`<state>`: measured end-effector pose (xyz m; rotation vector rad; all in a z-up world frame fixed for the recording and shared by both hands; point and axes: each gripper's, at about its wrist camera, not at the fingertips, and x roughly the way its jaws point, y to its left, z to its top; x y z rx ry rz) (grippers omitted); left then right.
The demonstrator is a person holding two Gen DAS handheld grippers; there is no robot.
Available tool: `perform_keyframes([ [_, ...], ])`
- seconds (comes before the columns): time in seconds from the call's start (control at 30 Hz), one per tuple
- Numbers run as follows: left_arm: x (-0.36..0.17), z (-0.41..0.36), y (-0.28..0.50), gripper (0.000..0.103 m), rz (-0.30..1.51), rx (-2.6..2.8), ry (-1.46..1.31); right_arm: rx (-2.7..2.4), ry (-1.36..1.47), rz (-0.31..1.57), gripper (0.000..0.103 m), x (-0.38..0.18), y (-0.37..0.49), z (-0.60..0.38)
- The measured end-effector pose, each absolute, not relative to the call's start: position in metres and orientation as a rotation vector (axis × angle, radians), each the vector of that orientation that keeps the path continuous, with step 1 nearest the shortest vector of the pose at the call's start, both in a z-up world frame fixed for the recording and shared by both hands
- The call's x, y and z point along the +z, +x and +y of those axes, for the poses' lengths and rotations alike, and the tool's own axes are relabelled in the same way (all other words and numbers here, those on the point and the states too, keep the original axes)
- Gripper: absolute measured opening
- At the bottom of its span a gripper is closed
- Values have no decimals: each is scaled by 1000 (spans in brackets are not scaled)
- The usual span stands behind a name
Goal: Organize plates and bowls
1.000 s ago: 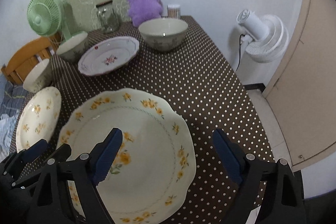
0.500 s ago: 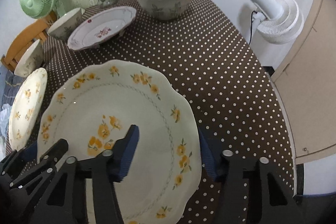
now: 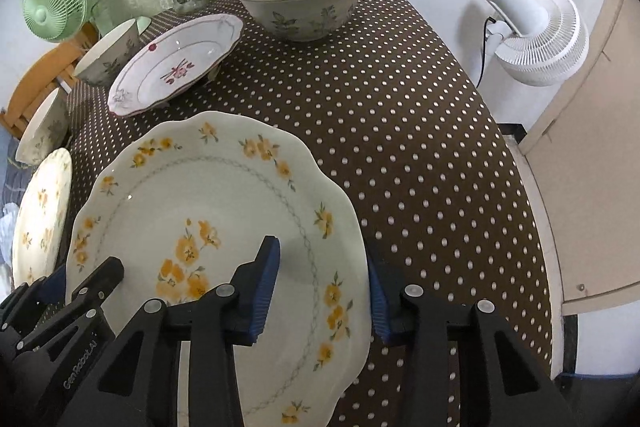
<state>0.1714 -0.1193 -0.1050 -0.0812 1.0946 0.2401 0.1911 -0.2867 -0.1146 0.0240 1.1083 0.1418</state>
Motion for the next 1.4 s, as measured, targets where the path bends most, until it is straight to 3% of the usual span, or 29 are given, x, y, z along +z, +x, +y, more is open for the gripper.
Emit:
perform_keyframes([
  [0.27, -99, -118, 176, 47, 1099, 303, -91, 162, 8, 1099, 45, -112, 192, -288],
  [0.3, -98, -116, 175, 52, 1101, 313, -102, 163, 7, 1091, 45, -110, 192, -290],
  [0.33, -96, -115, 174, 58, 1107, 325, -104, 166, 9, 1084, 51, -108, 192, -291],
  [0.37, -94, -114, 173, 60, 1105, 328, -108, 172, 17, 1078, 64, -106, 190, -294],
  [0.43, -88, -114, 169, 64, 1088, 331, -104, 177, 32, 1051, 74, -100, 189, -297],
  [0.53, -72, -111, 164, 83, 1036, 321, -109, 179, 28, 1037, 76, -89, 186, -296],
  [0.6, -63, -107, 160, 88, 1005, 323, -98, 176, 46, 1022, 76, -79, 184, -294],
  [1.4, -35, 32, 142, 89, 929, 202, -78, 163, 28, 934, 76, -35, 145, -134],
])
